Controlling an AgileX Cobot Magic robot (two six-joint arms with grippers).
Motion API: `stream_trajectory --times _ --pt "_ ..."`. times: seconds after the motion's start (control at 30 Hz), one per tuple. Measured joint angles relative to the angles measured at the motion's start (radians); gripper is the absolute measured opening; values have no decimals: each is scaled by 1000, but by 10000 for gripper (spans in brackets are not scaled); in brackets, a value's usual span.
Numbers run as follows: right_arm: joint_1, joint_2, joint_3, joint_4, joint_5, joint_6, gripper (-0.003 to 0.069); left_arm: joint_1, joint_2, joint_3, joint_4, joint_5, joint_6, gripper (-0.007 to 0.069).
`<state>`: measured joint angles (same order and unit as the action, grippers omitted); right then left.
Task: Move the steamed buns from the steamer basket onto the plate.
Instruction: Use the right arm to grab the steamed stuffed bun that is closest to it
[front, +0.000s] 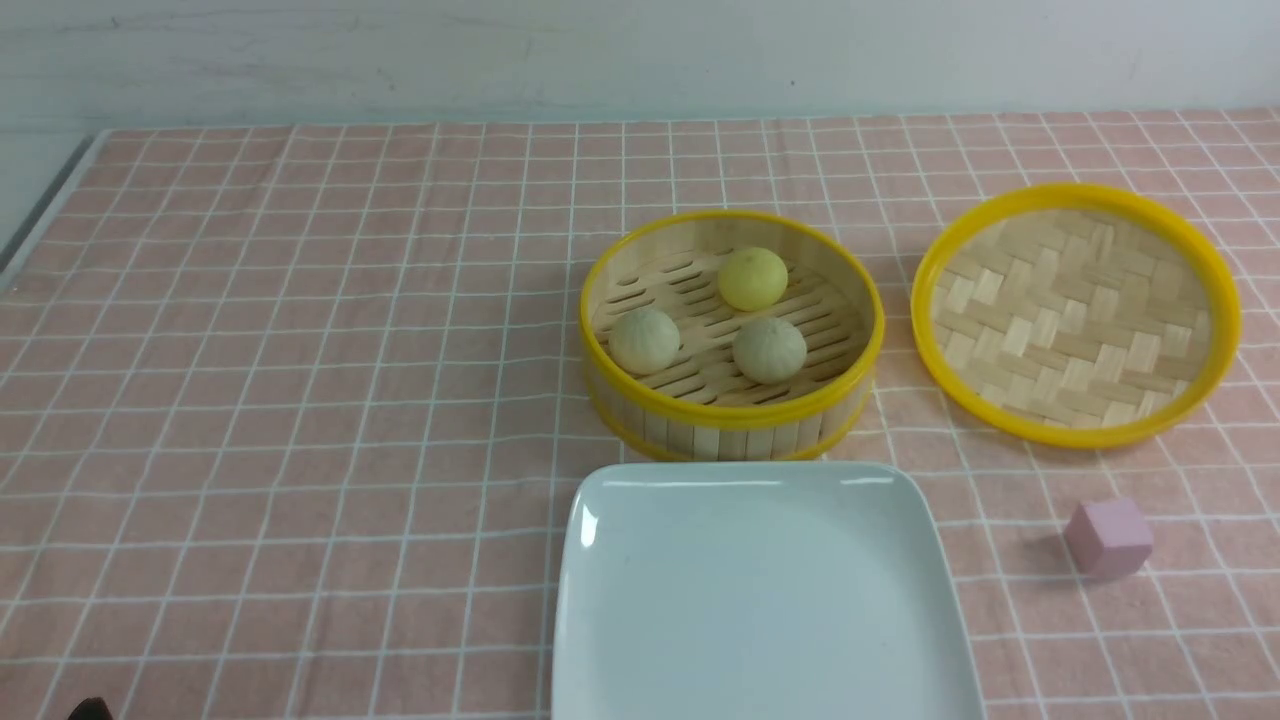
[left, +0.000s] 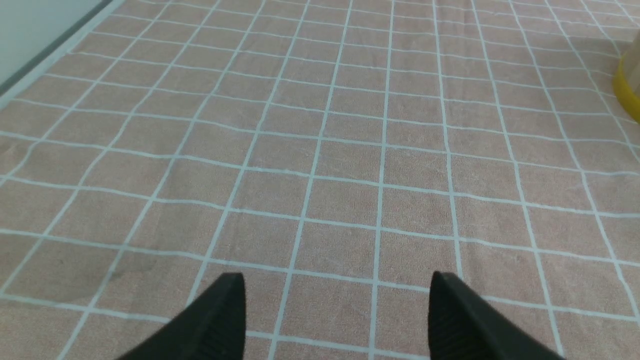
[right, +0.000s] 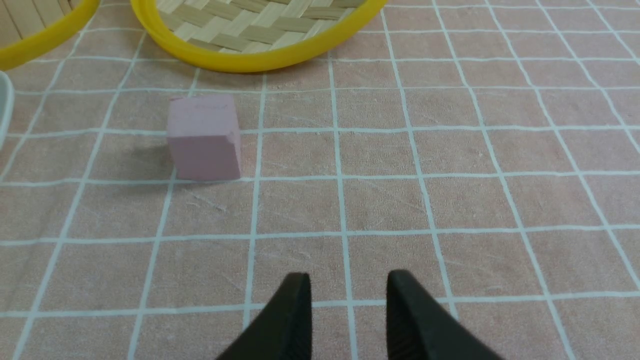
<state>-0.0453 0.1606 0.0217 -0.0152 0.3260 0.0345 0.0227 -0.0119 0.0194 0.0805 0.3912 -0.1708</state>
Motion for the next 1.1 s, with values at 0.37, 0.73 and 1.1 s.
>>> stream_trajectory --times 0.37,0.73,1.1 --pt "0 0 0 0 0 0 239 0 0 0 0 0 0 493" --pt "0 0 0 0 0 0 239 0 0 0 0 0 0 493" --pt "0 0 -30 -31 -177 75 239 0 0 0 0 0 0 493"
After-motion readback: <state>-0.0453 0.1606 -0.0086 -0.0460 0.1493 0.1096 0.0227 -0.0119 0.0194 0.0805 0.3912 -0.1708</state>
